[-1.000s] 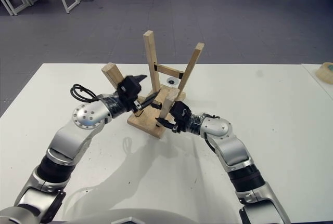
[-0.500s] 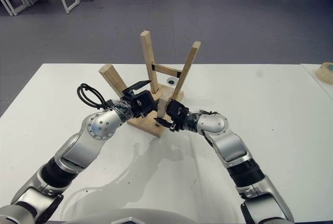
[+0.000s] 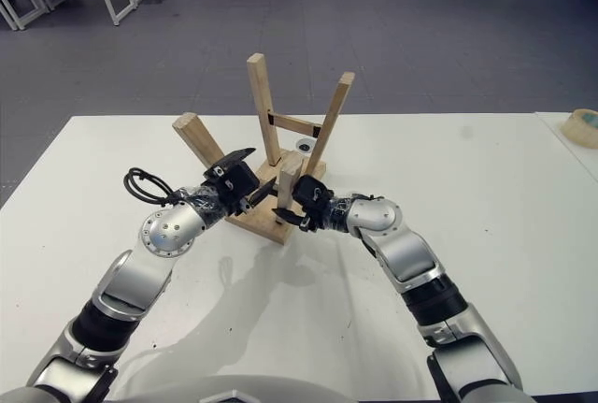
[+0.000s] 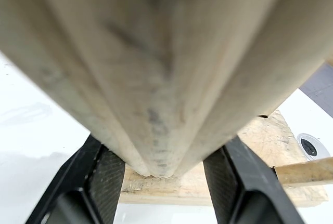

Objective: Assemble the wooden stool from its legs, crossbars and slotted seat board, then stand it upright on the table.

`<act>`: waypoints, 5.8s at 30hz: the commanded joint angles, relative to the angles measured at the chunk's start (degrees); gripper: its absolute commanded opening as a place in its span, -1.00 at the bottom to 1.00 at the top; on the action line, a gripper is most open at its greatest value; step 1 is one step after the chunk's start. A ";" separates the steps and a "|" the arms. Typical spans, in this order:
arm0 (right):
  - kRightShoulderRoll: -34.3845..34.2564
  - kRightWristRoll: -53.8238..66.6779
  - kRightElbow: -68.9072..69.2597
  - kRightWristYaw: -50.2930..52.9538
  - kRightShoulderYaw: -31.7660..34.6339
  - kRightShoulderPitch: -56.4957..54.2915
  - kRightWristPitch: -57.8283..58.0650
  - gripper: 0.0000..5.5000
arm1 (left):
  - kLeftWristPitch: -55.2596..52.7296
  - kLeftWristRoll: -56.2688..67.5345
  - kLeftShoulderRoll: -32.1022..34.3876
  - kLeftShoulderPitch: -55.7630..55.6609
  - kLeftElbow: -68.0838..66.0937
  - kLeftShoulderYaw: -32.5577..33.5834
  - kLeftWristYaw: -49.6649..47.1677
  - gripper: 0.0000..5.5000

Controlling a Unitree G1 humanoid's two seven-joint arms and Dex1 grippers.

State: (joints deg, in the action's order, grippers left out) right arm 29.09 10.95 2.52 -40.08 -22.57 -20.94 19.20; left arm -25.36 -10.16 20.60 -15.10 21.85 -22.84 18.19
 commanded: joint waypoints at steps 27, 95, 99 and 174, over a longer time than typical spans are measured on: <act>-6.49 -0.83 17.84 9.63 10.38 0.49 17.01 0.37 | 21.47 -0.65 -5.32 -10.11 2.77 24.16 -15.08 0.15; 11.50 17.39 -10.45 -31.14 22.96 -11.19 3.75 0.28 | 4.99 39.55 14.05 -23.03 -46.87 24.30 65.94 0.10; 11.04 15.50 -16.54 -36.41 20.63 -13.86 0.83 -0.02 | 6.14 38.82 12.18 -25.74 -49.44 23.24 67.59 -0.14; 10.89 10.09 -2.34 -31.59 15.10 8.36 9.94 -0.13 | 15.47 31.82 13.28 -3.10 -42.95 19.14 67.62 0.47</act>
State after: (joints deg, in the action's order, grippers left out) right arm 40.42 22.45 2.11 -72.05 -6.53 -10.71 30.85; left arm -9.06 21.63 32.95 -17.07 -21.40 -2.71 84.03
